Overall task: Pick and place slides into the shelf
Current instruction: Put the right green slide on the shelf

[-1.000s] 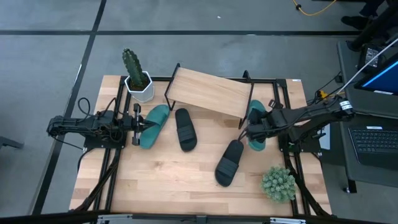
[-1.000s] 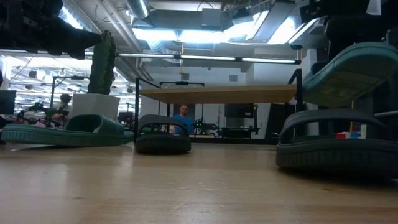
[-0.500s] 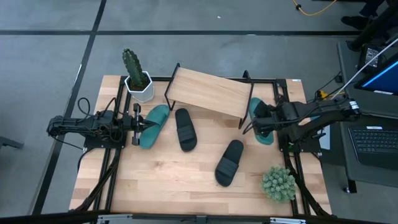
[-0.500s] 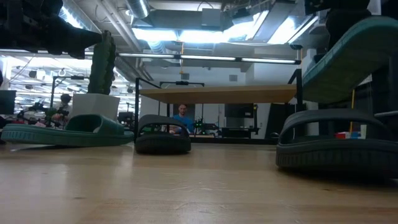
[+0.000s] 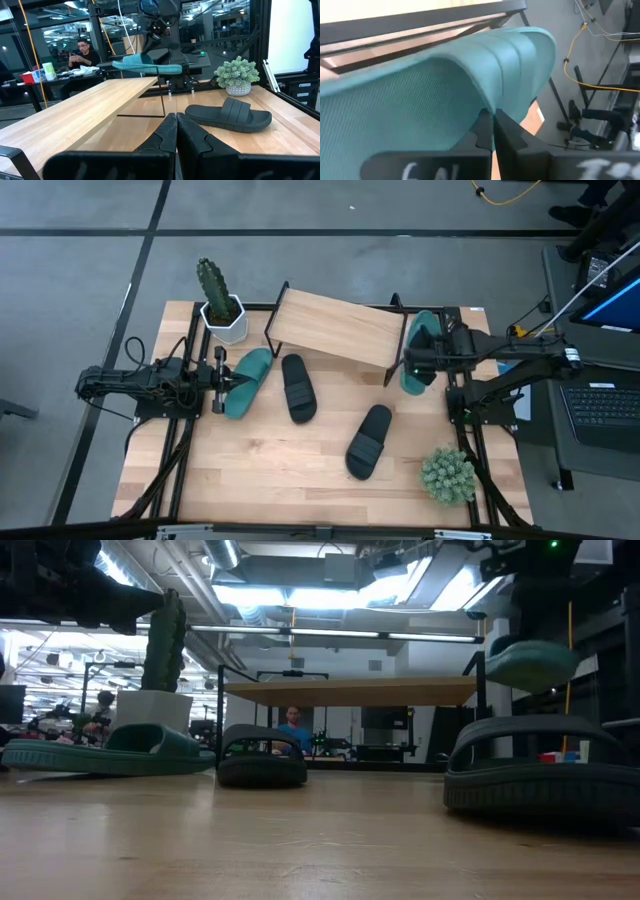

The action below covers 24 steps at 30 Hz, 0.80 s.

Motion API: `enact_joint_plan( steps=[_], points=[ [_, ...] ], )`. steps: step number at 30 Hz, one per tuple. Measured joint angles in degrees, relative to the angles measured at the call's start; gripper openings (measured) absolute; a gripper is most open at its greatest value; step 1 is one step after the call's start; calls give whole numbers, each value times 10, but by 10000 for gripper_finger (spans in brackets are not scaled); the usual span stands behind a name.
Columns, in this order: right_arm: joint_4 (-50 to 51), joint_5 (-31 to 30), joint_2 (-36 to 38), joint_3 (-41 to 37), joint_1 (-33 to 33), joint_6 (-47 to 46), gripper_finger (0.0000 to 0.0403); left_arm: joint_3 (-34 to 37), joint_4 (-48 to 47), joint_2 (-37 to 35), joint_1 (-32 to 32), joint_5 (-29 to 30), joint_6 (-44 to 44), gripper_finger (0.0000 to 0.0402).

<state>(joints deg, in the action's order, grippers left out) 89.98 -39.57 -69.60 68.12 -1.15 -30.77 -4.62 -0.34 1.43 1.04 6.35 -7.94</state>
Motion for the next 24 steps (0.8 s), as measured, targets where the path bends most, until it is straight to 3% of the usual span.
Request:
enact_joint_plan(
  steps=[11, 19, 24],
  points=[
    [1, -53, 18, 49, -25, 15, 3, 0, 0, 0, 0, 0, -1, 0],
    [-2, -119, 31, 128, 3, 16, 3, 0, 0, 0, 0, 4, -1, 0],
    [-59, -148, 30, 133, 22, 26, 3, 0, 0, 0, 0, 4, -2, 0]
  ],
)
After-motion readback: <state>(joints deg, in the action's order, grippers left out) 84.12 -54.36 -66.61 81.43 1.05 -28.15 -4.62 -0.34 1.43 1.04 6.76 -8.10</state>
